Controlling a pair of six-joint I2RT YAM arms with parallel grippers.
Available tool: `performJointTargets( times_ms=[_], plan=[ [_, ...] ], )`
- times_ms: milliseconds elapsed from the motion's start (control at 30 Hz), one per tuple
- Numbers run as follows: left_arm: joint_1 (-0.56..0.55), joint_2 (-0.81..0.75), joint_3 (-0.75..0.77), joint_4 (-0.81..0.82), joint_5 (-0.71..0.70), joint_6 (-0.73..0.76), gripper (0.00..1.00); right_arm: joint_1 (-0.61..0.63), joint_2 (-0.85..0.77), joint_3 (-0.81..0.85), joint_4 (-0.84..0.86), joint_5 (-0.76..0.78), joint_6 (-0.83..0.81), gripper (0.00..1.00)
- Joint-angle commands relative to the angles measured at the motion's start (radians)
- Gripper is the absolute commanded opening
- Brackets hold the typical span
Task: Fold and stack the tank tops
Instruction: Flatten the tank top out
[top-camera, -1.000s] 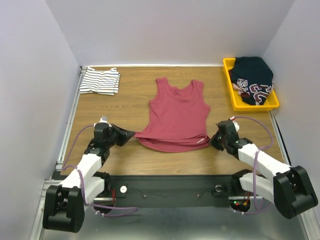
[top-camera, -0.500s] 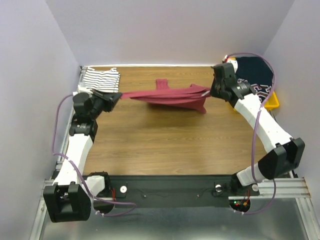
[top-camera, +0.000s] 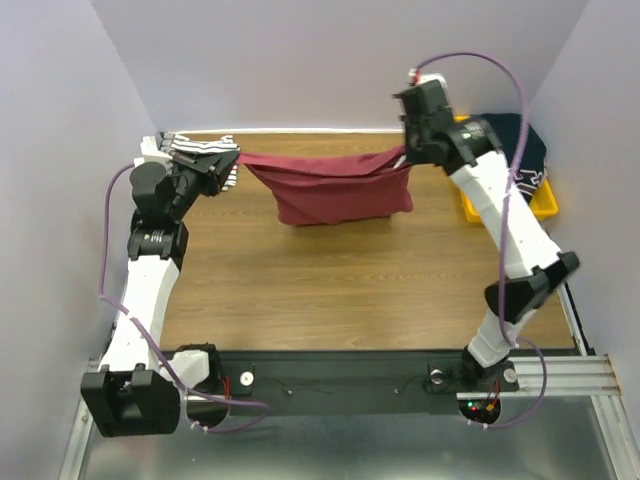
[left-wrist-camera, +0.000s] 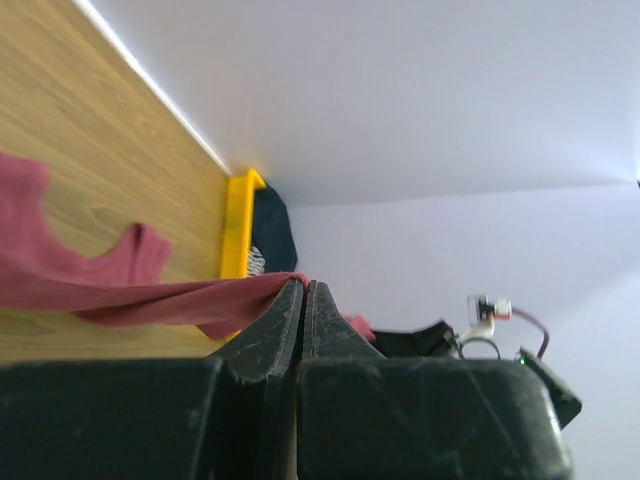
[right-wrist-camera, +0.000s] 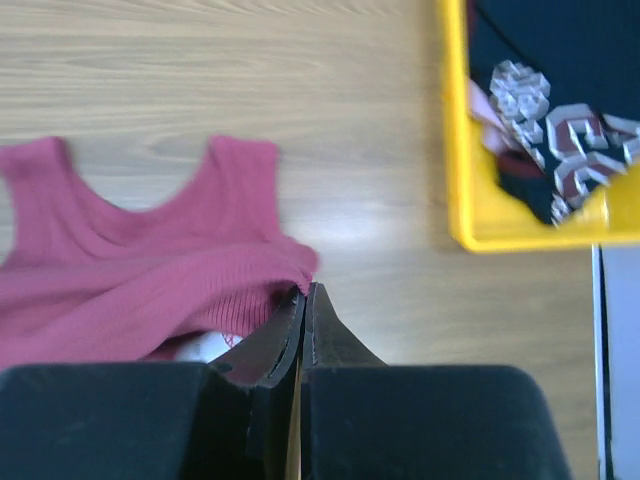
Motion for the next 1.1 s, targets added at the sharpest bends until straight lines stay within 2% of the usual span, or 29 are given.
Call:
performJointTargets(
  times_ms=[0,67,100,133,167,233,267,300,333,367,400,433,533,567,667,700,800,833,900,967,1067],
  plan=[
    [-0.093,0.035,0.162,0.098,-0.021,0.003,0.0,0.125,0.142,0.256,-0.117,0.101,-0.024,0.0],
    [-0.133,0.074,0.212,0.098,-0.025,0.001,0.0,0.125,0.211,0.347,-0.092,0.032,-0.018,0.01],
    [-0.146,0.089,0.232,0.098,-0.031,0.006,0.0,0.155,0.237,0.479,-0.12,-0.024,0.01,0.01],
    [-0.148,0.098,0.25,0.097,-0.039,0.008,0.0,0.184,0.257,0.497,-0.111,-0.052,0.011,0.02],
    [-0.148,0.106,0.289,0.095,-0.043,0.006,0.0,0.207,0.253,0.488,-0.094,-0.04,0.004,0.06],
    [-0.146,0.126,0.33,0.084,-0.045,0.015,0.0,0.214,0.215,0.441,-0.015,-0.007,0.013,0.08],
    [-0.137,0.147,0.385,0.054,-0.05,0.023,0.0,0.202,0.149,0.35,0.027,0.077,0.039,0.09],
    [-0.131,0.158,0.407,0.044,-0.051,0.027,0.0,0.191,0.117,0.314,0.07,0.055,0.054,0.09],
    [-0.128,0.164,0.422,0.044,-0.053,0.023,0.0,0.183,0.087,0.271,0.17,-0.011,0.062,0.09],
    [-0.122,0.181,0.448,0.049,-0.053,0.018,0.0,0.189,0.057,0.201,0.223,-0.218,0.065,0.08],
    [-0.117,0.19,0.462,0.055,-0.05,0.012,0.0,0.198,0.02,0.153,0.316,-0.341,0.062,0.08],
    [-0.102,0.209,0.488,0.061,-0.034,0.0,0.0,0.224,0.014,0.102,0.337,-0.476,0.054,0.08],
    [-0.058,0.223,0.525,0.072,-0.008,-0.018,0.0,0.249,0.009,0.021,0.302,-0.352,0.031,0.06],
    [-0.009,0.223,0.553,0.07,0.004,-0.022,0.0,0.243,0.0,-0.049,0.29,-0.165,0.033,0.06],
    [0.033,0.204,0.6,0.038,0.003,-0.006,0.0,0.148,-0.058,-0.104,0.244,0.023,0.095,0.03],
    [0.035,0.197,0.603,0.029,-0.005,0.01,0.0,0.137,-0.071,-0.116,0.224,0.197,0.122,0.01],
    [0.028,0.152,0.54,0.023,-0.004,0.026,0.0,0.134,-0.071,-0.108,0.169,0.36,0.122,0.01],
    [0.031,0.12,0.512,0.015,-0.008,0.035,0.0,0.134,-0.063,-0.107,0.103,0.368,0.132,0.01],
    [0.035,0.089,0.412,0.0,-0.011,0.058,0.0,0.134,-0.088,-0.169,0.079,0.372,0.16,0.0],
    [0.033,0.039,0.323,0.0,0.015,0.072,0.0,0.134,-0.121,-0.3,0.09,0.343,0.174,0.0],
    [0.009,-0.065,0.052,-0.006,0.024,0.104,0.0,0.143,-0.224,-0.505,0.159,0.111,0.157,0.0]
  ],
)
